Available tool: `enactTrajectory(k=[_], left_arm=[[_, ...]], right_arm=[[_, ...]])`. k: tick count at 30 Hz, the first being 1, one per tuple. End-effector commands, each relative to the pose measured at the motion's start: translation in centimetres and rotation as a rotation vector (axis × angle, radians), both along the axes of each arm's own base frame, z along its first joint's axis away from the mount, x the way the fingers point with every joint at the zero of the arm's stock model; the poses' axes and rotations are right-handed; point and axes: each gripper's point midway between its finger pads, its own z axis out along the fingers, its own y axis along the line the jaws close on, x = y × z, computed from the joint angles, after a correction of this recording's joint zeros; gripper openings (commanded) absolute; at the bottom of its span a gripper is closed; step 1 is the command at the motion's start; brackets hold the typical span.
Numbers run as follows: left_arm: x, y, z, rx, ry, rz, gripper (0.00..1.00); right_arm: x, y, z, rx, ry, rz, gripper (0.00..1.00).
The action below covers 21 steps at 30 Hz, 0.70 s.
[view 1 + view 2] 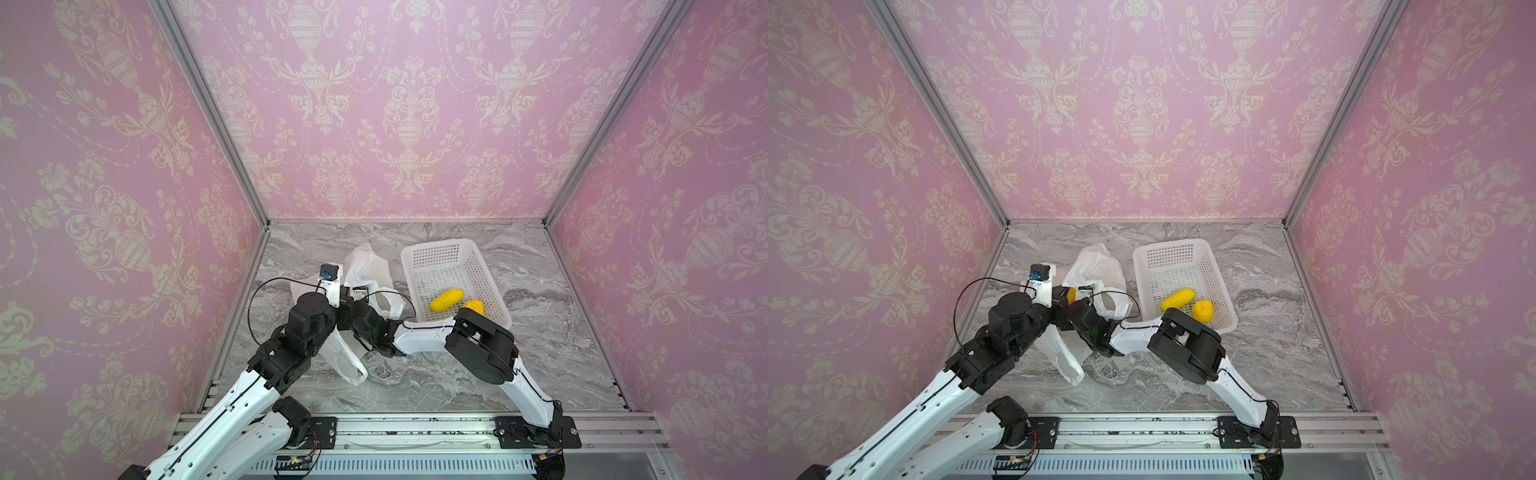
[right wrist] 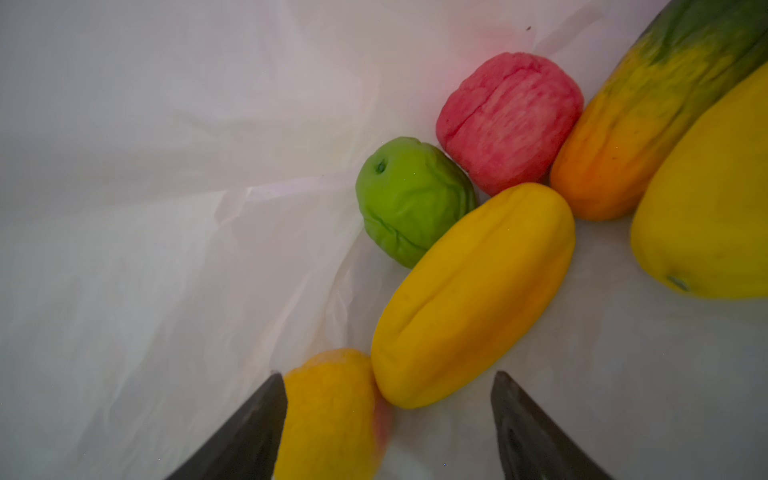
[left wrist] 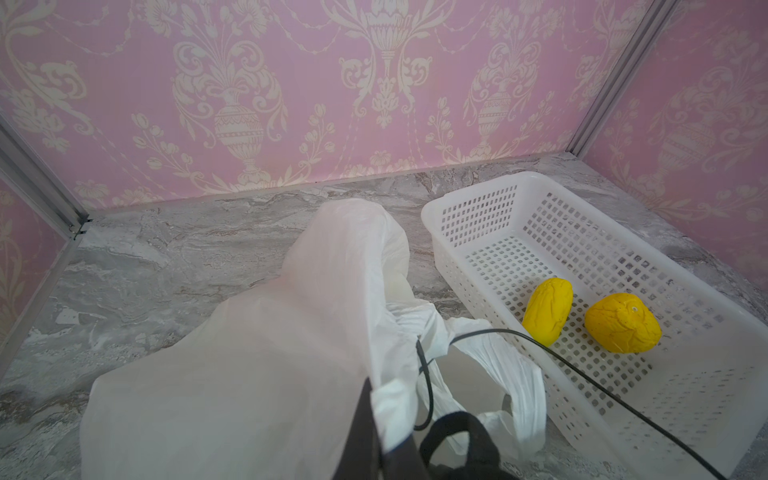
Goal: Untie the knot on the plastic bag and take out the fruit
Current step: 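Move the right gripper back into the bag toward the remaining fruit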
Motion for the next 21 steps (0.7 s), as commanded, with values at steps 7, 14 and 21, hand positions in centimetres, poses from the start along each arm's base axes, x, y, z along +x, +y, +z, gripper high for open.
enactTrajectory(k=[7, 14, 21], left_arm=[[-0.4, -0.2, 0.7, -0.027, -0.036, -0.029, 0.0], [-0.3, 0.1, 0.7, -0.019, -0.033, -0.012, 0.0], [0.3, 1.1, 0.2, 0.008, -0.023, 0.059, 0.0]], right_arm=[[3.1, -1.0, -5.7, -0.19, 0.146, -0.144, 0.79], [3.2, -1.3, -6.1, -0.17, 0.153, -0.139, 0.51], [1.5, -3.0, -1.3, -0.138, 0.048, -0.122, 0.37]])
